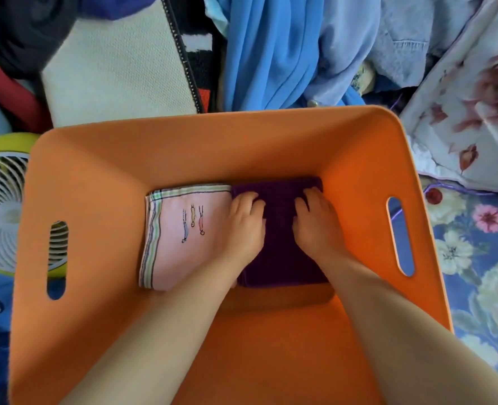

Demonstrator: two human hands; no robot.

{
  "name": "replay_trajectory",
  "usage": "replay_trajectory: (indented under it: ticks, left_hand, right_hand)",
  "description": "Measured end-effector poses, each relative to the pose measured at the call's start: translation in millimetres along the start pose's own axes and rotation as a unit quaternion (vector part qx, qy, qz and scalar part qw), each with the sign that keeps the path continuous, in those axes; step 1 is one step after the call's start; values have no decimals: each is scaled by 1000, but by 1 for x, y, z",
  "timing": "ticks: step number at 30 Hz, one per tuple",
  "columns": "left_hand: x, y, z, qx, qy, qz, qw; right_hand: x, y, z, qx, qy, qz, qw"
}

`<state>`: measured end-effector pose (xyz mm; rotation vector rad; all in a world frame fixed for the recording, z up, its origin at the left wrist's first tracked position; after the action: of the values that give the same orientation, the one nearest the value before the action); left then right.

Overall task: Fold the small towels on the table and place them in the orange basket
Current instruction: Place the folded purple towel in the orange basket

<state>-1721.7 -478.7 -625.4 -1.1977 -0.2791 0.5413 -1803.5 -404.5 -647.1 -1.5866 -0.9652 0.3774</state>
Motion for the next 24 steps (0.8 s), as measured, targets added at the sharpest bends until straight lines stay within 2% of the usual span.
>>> replay_trajectory:
  ticks: [1,3,5,17,21,24]
  left_hand:
    - [5,12,5,-47,41,-49,997]
    - [15,34,4,-92,42,-181,978]
    - [20,47,-8,-130,22,-238,962]
    - [13,50,-12,-176,-30,-356,917]
    - [15,22,5,-186,-48,-383,904]
    - [17,-19,25,-194,-72,-362,909]
  right_hand:
    - [3,9,1,6,3,-25,1000]
    - [5,23,9,23,19,-73,997]
    - [2,28,13,23,38,-102,994]
    - [2,29,12,68,74,-199,975]
    - [15,0,6,22,66,-186,980]
    - [28,-45,-6,5,41,-141,989]
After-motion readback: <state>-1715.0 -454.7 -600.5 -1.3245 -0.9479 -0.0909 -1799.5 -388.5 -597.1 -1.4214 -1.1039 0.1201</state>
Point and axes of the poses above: each hand's wrist, its own x-axis away from the middle knuckle, its own y-axis out of the palm, z = x × y, the point moved 9 cm from there along -x, towards the middle knuckle, and after that the axes turned 3 degrees about y, right-handed, at the moved point
